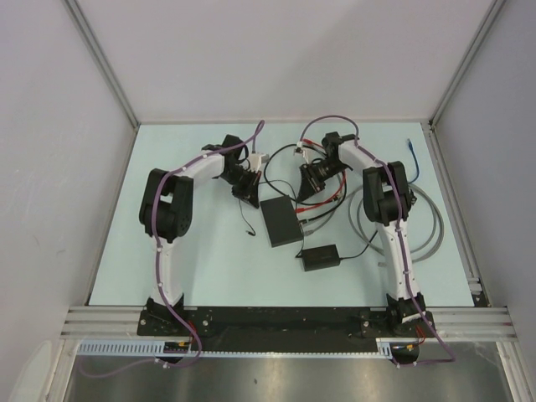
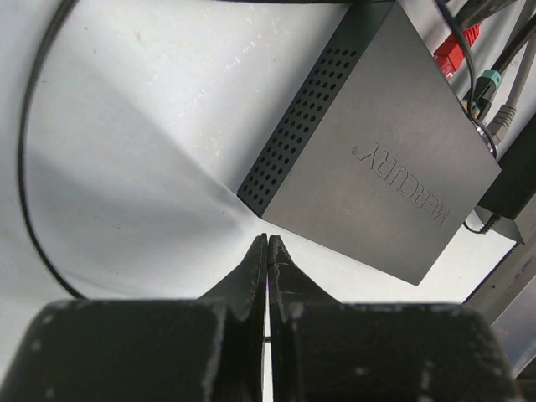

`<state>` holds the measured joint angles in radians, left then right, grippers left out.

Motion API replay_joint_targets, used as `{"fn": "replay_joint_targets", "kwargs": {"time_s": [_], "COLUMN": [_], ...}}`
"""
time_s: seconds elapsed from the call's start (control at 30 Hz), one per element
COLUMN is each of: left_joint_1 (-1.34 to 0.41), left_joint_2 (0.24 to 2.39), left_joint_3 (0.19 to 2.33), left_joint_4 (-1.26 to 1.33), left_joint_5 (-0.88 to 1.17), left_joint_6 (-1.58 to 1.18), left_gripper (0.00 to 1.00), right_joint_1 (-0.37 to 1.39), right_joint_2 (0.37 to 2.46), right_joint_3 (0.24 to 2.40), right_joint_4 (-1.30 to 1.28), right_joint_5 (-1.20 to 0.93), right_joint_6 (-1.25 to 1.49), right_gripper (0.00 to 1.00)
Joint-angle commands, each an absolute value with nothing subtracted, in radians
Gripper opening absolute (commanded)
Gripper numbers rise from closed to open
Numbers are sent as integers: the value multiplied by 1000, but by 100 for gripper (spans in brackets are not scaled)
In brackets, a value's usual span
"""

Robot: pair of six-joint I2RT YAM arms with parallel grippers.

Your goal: Pull the plug from the switch port

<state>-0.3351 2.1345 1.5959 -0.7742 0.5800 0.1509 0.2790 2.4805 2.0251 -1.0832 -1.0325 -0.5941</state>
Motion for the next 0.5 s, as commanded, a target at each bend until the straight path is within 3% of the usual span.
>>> {"fn": "replay_joint_targets", "kwargs": {"time_s": [0.0, 0.17, 0.47], "left_joint_1": [-345, -347, -356], "left_joint_2": [2074, 2069, 2077], "left_joint_3": [1583, 1572, 1577], "left_joint_4": [-765, -759, -758], "left_joint_5": [600, 600, 611], "left_joint_6": [164, 161, 155], "left_gripper": [0, 0, 0], "right_joint_1": [298, 308, 319], "right_joint_2": [2503, 2514, 2542], "right_joint_3": [2063, 2077, 2103], "right_joint_4": [-1031, -1075, -1187], "right_joint_5": [-979, -983, -1083], "right_joint_6": [-552, -584, -670], "right_gripper": [22, 23, 43]}}
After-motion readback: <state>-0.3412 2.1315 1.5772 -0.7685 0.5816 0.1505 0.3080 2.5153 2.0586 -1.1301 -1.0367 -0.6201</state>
